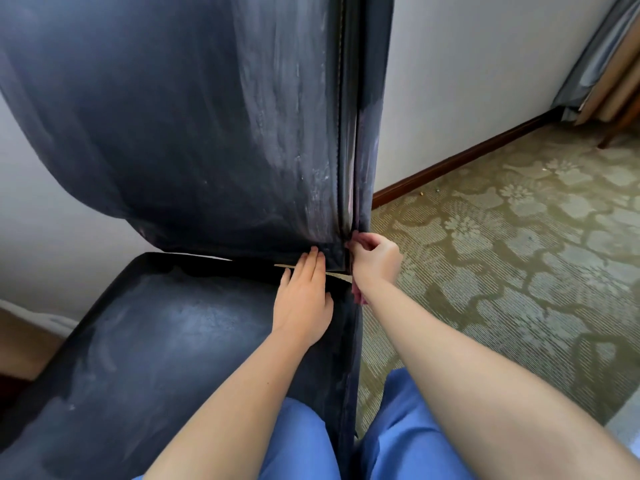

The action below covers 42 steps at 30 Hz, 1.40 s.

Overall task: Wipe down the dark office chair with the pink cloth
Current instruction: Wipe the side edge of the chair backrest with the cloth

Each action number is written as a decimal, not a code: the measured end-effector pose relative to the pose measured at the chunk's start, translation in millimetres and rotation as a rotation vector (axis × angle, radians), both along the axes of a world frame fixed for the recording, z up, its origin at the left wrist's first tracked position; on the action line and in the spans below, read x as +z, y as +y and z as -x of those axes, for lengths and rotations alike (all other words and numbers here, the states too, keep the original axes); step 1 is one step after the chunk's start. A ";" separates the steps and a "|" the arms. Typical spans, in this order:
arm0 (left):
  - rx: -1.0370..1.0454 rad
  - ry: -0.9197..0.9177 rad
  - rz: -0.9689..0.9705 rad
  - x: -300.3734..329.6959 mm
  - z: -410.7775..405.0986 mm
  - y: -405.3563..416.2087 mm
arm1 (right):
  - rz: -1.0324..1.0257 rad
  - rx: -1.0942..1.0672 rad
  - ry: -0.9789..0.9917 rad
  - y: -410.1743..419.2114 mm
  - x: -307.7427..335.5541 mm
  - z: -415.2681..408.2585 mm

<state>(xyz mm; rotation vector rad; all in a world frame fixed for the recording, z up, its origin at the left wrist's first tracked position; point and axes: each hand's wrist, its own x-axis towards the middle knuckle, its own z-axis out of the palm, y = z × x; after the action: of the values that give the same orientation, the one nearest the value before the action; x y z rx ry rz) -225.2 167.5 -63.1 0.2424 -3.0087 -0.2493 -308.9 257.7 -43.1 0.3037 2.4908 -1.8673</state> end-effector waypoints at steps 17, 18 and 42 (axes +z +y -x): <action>-0.007 0.432 0.088 107.2 -20.2 21.6 | -0.035 0.071 0.309 37.3 96.2 -32.8; -0.011 0.437 0.107 114.9 -19.5 23.2 | -0.052 0.071 0.352 39.0 104.4 -31.9; 0.031 0.150 0.175 108.9 26.6 9.2 | -0.484 0.105 0.890 25.9 30.8 14.4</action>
<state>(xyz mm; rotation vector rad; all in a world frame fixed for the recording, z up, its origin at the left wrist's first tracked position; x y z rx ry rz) -251.8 176.8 45.8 0.2422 -2.8531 0.0002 -323.3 283.5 -12.3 -0.8372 3.3855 -1.5209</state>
